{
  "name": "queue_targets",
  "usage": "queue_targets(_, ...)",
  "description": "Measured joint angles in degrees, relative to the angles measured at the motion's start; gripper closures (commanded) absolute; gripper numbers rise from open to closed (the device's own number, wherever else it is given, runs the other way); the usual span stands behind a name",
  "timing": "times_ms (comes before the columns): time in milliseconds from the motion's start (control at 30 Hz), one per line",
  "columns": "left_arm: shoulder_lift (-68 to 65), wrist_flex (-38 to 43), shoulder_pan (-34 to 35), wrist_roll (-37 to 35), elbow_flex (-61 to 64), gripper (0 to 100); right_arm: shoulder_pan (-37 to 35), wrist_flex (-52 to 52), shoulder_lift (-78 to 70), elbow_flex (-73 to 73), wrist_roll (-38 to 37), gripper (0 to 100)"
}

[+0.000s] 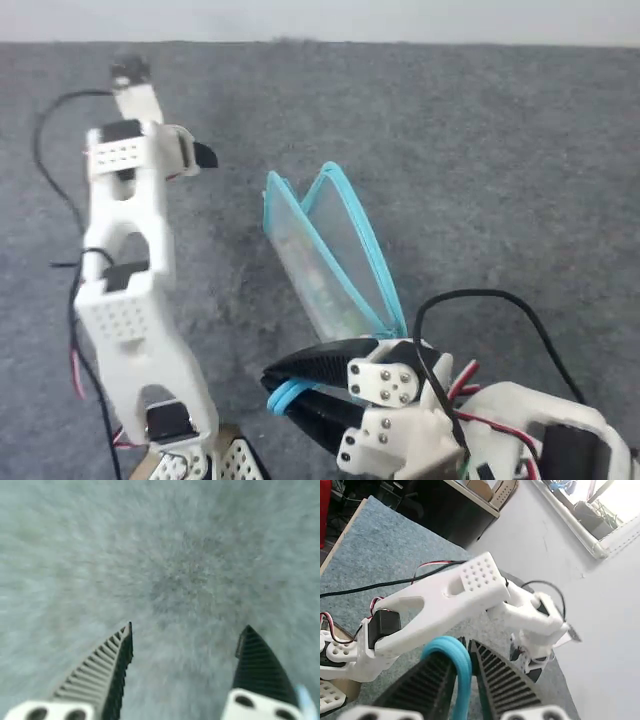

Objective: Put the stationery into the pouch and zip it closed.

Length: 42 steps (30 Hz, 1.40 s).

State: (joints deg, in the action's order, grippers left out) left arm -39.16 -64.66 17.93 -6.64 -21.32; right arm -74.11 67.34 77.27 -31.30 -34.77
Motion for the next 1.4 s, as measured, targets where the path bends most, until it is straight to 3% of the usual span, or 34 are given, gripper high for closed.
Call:
queue_targets(167, -8.2, 1.1, -3.4, -1.1, -12.8, 100, 0.0, 0.0, -0.3, 0.0, 0.0, 99.1)
queue_targets(333, -15.8, -1.8, -7.3, -1.4, -25.6, 99, 0.0, 0.0, -0.3, 0.0, 0.0, 99.1)
queue_targets(867, -36.8, -31.5, -16.7, -0.2, -57.8, 99, 0.0, 0.0, -0.3, 0.0, 0.0, 99.1)
queue_targets(1233, -38.2, -33.4, -18.2, 1.0, -59.8, 99, 0.0, 0.0, -0.3, 0.0, 0.0, 99.1)
queue_targets(1400, -33.3, -33.4, -19.1, 1.0, -50.8, 99, 0.0, 0.0, -0.3, -0.9, 0.0, 99.1)
